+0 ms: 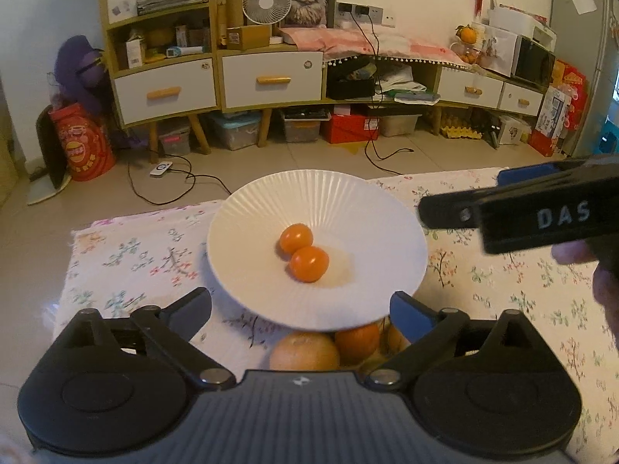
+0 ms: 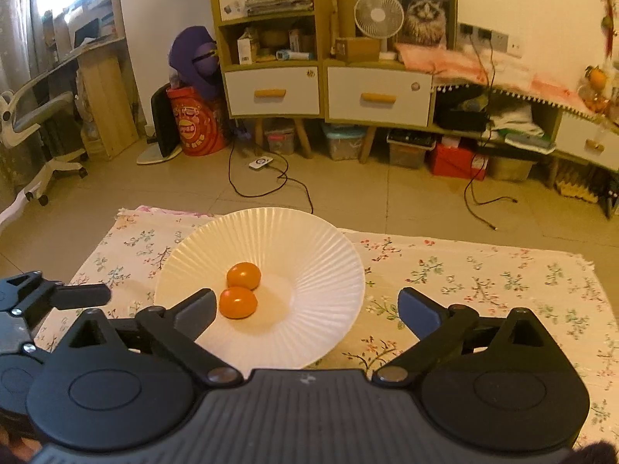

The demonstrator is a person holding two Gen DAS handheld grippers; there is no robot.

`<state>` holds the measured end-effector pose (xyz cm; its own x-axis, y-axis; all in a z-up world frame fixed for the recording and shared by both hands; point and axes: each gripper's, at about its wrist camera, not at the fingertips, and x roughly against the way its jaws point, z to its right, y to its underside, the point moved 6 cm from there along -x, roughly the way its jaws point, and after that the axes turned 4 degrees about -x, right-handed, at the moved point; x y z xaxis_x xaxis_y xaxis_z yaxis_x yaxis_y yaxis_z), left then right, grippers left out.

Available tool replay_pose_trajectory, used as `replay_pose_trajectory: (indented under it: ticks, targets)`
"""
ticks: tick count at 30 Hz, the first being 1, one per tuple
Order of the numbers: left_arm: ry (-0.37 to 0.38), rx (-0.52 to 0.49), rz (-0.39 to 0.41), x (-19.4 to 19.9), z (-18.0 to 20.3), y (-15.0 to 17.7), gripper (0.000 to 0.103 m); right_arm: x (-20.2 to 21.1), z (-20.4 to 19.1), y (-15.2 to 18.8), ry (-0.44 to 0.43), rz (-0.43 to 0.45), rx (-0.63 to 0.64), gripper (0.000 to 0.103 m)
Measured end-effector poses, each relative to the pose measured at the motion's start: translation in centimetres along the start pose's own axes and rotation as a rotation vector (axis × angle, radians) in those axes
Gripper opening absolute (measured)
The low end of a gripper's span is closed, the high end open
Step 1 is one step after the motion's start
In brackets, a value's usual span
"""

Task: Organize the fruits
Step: 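Open both tools to drop the two tomatoes onto the white plate, then move both tools back toward the brown kiwi fruits on the cloth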

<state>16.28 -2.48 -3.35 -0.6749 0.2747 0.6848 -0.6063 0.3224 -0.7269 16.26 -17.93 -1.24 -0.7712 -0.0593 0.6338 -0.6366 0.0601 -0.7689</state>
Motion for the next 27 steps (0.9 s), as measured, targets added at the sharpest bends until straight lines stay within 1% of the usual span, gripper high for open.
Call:
replay_pose_trajectory:
  ticks: [3, 7, 12, 16, 20, 22, 27]
  targets:
    - [-0.013, -0.002, 0.005, 1.1, -0.1, 0.7, 0.088, 1.0, -0.1, 0.3, -0.002, 0.013, -0.004, 0.103]
    - [-0.015, 0.007, 0.002, 2.1, -0.2, 1.4, 0.088, 1.9, -0.1, 1.0, -0.004, -0.002, -0.010, 0.103]
    - [-0.030, -0.011, -0.006, 3.0, -0.2, 2.5, 0.088, 2.8, -0.2, 2.0, 0.020, 0.011, 0.017, 0.103]
    - [-0.038, -0.010, -0.013, 3.4, -0.5, 3.7, 0.088, 3.4, 0.0, 3.1, 0.008, -0.004, 0.001, 0.103]
    - [-0.037, -0.008, -0.018, 4.0, -0.7, 5.0, 0.088, 3.7, 0.3, 4.5, -0.030, -0.027, -0.029, 0.103]
    - [-0.031, -0.017, -0.019, 4.2, -0.8, 5.6, 0.088, 3.8, 0.2, 4.9, -0.046, -0.035, -0.010, 0.103]
    - [-0.012, -0.012, -0.020, 4.9, -0.9, 7.5, 0.088, 4.8, -0.6, 6.7, -0.085, -0.034, 0.085, 0.103]
